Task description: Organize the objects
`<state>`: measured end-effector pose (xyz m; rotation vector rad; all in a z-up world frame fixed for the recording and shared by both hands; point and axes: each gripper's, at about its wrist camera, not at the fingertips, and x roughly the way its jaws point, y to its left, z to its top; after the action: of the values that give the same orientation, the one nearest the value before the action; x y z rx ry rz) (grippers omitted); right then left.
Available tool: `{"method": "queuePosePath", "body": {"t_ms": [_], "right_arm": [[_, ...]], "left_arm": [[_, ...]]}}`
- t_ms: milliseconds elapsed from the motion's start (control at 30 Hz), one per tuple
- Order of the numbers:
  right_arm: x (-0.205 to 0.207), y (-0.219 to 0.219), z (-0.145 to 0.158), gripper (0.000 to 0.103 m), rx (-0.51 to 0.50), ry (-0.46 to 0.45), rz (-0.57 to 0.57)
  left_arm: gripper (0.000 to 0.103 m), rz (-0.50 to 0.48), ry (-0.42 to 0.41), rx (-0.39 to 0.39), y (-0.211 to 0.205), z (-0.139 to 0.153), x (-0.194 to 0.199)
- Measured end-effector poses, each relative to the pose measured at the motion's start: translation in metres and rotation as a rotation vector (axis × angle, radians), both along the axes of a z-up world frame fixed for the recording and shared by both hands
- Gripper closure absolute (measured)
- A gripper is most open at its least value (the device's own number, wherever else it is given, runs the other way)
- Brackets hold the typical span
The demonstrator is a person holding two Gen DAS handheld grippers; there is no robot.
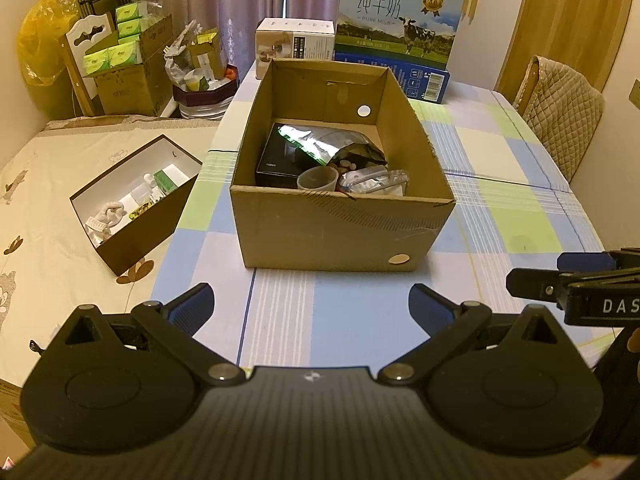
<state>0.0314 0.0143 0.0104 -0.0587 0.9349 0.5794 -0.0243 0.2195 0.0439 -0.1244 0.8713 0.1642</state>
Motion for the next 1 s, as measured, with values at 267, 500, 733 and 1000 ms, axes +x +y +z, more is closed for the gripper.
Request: {"method": "queuePosePath", "body": {"t_ms": [267, 500, 733, 1000], "right_arm": [[-0.0012, 0.0004, -0.0003, 0.024, 0.002, 0.002, 0.003], [-0.0020, 0.0013, 0.0004, 0.024, 0.004, 0.000, 0.005], [-0.0021, 0.0017, 0.0027, 0.024, 0.005, -0.004, 0.005], [-0.0021, 0.0016, 0.0029, 0.024, 0.003, -0.006, 0.005]], "left_arm": [[0.001, -0.002, -0.001, 0.000, -0.0017, -0.0004, 0.0007], [0.001, -0.002, -0.003, 0.001, -0.0023, -0.0001, 0.0012], [0.001, -0.001, -0.008, 0.001, -0.0005, 0.0001, 0.0009], [0.001, -0.004, -0.013, 0.000, -0.0010, 0.0015, 0.0008]]}}
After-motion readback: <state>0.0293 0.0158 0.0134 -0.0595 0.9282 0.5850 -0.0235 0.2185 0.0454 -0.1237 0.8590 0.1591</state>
